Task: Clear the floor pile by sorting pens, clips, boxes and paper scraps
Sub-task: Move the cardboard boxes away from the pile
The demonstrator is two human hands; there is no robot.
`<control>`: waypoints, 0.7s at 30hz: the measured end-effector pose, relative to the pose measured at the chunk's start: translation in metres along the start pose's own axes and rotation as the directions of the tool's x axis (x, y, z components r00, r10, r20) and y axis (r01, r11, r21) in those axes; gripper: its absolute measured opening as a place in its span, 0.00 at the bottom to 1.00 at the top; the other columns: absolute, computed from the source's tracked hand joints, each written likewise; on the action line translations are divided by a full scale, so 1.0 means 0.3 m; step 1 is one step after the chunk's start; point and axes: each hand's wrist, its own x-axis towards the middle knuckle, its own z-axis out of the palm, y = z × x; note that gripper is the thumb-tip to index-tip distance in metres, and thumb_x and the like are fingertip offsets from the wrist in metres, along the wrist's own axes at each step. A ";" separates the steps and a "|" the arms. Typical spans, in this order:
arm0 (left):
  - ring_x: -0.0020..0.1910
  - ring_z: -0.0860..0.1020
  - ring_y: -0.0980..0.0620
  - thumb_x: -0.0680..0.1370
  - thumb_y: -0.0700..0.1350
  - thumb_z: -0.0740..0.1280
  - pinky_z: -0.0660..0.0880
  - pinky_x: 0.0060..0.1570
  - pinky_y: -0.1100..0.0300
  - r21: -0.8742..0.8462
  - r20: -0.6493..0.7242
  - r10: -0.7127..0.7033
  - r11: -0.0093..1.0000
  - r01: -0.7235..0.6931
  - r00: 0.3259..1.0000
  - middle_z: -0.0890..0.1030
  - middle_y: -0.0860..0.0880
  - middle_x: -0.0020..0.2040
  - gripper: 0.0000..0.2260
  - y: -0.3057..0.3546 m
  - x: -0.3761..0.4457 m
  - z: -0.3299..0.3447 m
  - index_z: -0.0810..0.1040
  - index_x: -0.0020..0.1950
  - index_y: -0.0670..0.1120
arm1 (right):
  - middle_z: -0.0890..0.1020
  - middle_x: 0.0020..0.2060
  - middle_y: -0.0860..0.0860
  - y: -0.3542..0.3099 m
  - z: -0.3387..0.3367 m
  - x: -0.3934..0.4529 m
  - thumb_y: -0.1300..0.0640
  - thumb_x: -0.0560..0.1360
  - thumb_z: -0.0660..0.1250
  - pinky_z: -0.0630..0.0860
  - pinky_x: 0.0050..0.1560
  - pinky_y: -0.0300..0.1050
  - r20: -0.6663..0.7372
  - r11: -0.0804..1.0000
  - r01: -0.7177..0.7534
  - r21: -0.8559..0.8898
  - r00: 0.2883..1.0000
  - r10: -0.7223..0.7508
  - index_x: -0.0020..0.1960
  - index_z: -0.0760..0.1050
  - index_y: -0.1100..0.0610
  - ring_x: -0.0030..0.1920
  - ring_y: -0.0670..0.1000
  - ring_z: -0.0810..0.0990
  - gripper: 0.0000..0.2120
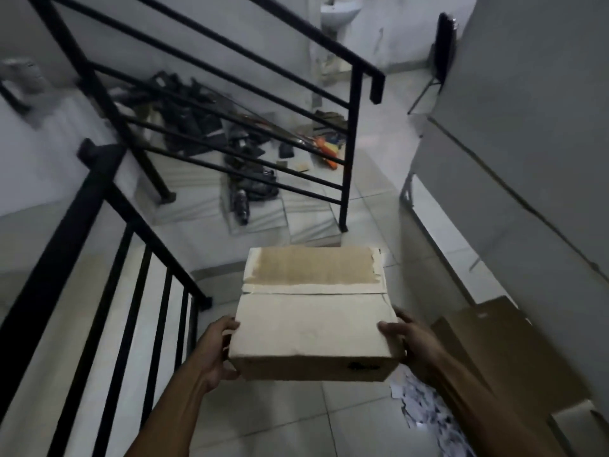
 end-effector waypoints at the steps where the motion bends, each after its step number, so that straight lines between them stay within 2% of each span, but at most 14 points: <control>1: 0.45 0.72 0.43 0.74 0.48 0.61 0.67 0.41 0.53 -0.017 -0.010 -0.013 1.000 0.013 1.000 0.76 0.43 0.46 0.09 0.006 0.026 -0.033 0.76 0.48 0.46 | 0.81 0.55 0.54 -0.006 0.043 0.029 0.65 0.71 0.70 0.78 0.55 0.63 0.003 0.999 -0.006 -0.035 1.000 0.006 0.62 0.74 0.45 0.57 0.60 0.78 0.23; 4: 0.45 0.73 0.42 0.76 0.44 0.59 0.69 0.42 0.51 -0.065 -0.059 -0.042 0.997 0.038 0.997 0.76 0.42 0.46 0.08 0.019 0.108 -0.097 0.76 0.48 0.46 | 0.81 0.54 0.54 -0.029 0.144 0.129 0.68 0.72 0.69 0.79 0.49 0.58 0.002 0.994 -0.022 -0.106 1.000 0.022 0.62 0.74 0.46 0.55 0.59 0.78 0.24; 7: 0.48 0.73 0.43 0.76 0.42 0.58 0.69 0.46 0.50 -0.112 -0.119 -0.051 0.993 0.038 0.992 0.78 0.43 0.49 0.11 0.039 0.204 -0.146 0.77 0.54 0.47 | 0.82 0.51 0.55 -0.057 0.242 0.256 0.74 0.72 0.65 0.77 0.45 0.54 -0.009 0.980 -0.047 -0.194 0.999 0.047 0.61 0.74 0.49 0.50 0.58 0.79 0.25; 12: 0.46 0.74 0.46 0.79 0.38 0.56 0.70 0.44 0.55 -0.138 -0.187 -0.051 0.990 0.025 0.981 0.78 0.47 0.48 0.15 0.139 0.394 -0.183 0.75 0.60 0.51 | 0.80 0.53 0.59 -0.130 0.402 0.526 0.74 0.73 0.64 0.78 0.40 0.53 0.025 0.944 -0.033 -0.330 0.999 0.043 0.65 0.71 0.51 0.52 0.61 0.78 0.27; 15: 0.44 0.75 0.47 0.78 0.34 0.55 0.71 0.39 0.58 -0.144 -0.206 -0.026 0.990 -0.004 0.978 0.79 0.46 0.48 0.18 0.207 0.527 -0.219 0.75 0.62 0.48 | 0.80 0.48 0.58 -0.169 0.512 0.717 0.74 0.74 0.62 0.76 0.31 0.48 0.054 0.919 0.008 -0.394 0.998 0.014 0.63 0.70 0.53 0.45 0.59 0.79 0.24; 17: 0.45 0.76 0.47 0.78 0.32 0.54 0.72 0.40 0.58 -0.147 -0.242 -0.035 0.989 -0.001 0.970 0.80 0.46 0.49 0.19 0.243 0.651 -0.247 0.75 0.63 0.47 | 0.79 0.47 0.57 -0.181 0.589 0.863 0.73 0.75 0.60 0.76 0.33 0.51 0.066 0.899 0.030 -0.437 0.998 -0.001 0.61 0.71 0.52 0.44 0.58 0.78 0.22; 21: 0.56 0.73 0.44 0.80 0.37 0.57 0.72 0.51 0.50 -0.135 -0.305 -0.095 0.989 0.056 0.947 0.76 0.47 0.59 0.21 0.262 0.896 -0.285 0.72 0.66 0.60 | 0.79 0.51 0.57 -0.118 0.699 1.144 0.70 0.76 0.59 0.79 0.34 0.51 0.028 0.862 0.003 -0.508 1.000 0.014 0.63 0.70 0.52 0.50 0.62 0.78 0.20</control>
